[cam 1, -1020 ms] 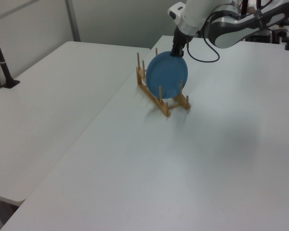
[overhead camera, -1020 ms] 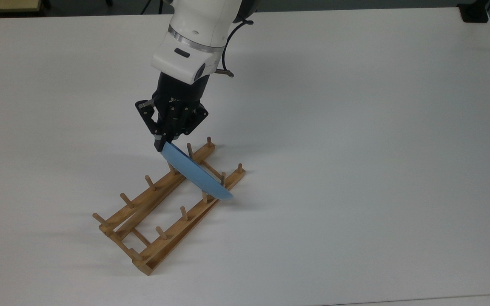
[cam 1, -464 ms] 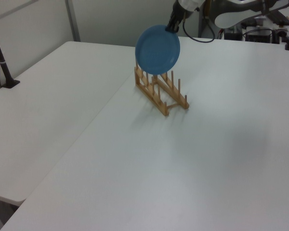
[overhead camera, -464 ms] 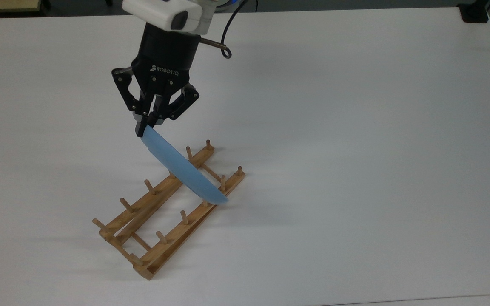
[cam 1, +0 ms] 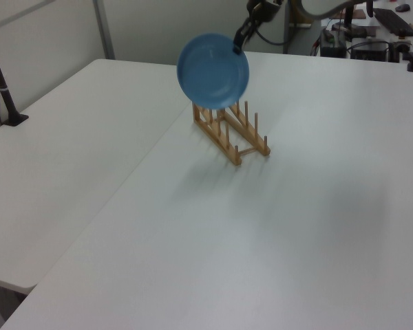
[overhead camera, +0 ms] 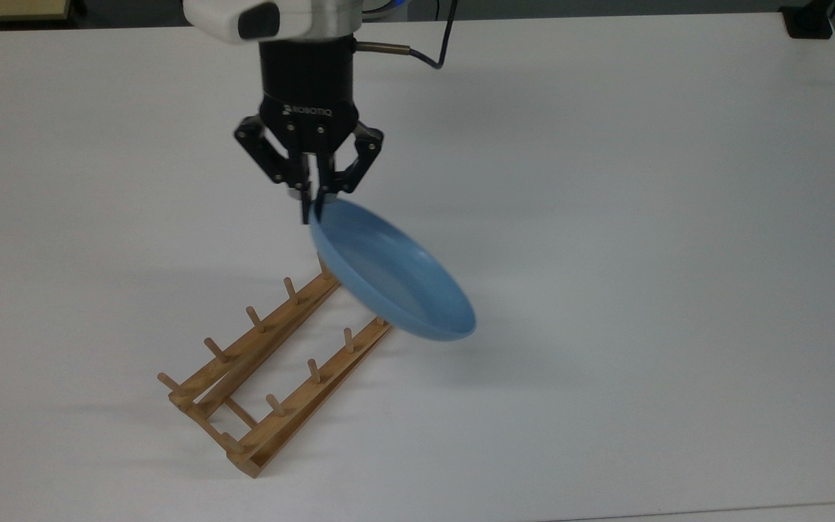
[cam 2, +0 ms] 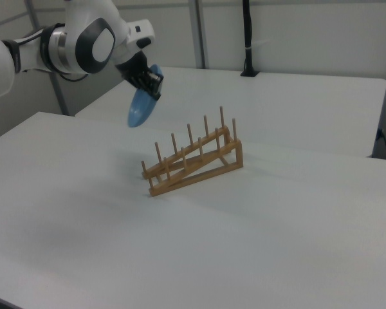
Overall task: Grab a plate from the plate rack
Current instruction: 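Lift the blue plate up and out of the wooden rack, then carry the blue plate away from the rack and lower it toward the table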
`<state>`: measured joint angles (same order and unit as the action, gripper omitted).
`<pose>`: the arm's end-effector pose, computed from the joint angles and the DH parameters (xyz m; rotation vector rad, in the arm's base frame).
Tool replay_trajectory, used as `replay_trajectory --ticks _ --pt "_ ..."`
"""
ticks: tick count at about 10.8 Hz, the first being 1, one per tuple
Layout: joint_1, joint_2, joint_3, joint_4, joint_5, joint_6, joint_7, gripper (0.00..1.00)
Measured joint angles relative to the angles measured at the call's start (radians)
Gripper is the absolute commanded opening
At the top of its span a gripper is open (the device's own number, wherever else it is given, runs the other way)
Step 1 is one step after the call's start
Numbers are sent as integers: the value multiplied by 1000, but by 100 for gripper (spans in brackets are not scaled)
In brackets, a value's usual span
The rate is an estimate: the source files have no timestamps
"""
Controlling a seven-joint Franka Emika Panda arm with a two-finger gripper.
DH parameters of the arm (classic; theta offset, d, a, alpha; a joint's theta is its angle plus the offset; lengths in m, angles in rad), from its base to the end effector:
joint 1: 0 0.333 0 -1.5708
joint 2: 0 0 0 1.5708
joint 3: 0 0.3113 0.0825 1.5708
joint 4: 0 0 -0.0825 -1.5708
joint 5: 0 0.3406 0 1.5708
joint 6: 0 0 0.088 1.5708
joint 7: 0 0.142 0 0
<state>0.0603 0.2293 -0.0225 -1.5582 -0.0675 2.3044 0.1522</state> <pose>0.6478 0.0228 0.5449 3.0178 -0.1215 0.8044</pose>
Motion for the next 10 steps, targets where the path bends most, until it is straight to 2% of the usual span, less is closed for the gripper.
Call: replay_trajectory --ticks 2,4,6,9,10 --pt "15 3 17 -6 145 -207 -2 0" --pt "54 16 26 -51 241 -376 -57 0" --pt "64 27 26 -124 263 -479 -153 0" --pt "44 61 -11 -233 263 -495 -347 0" --pt "36 75 -27 -257 263 -495 -411 6"
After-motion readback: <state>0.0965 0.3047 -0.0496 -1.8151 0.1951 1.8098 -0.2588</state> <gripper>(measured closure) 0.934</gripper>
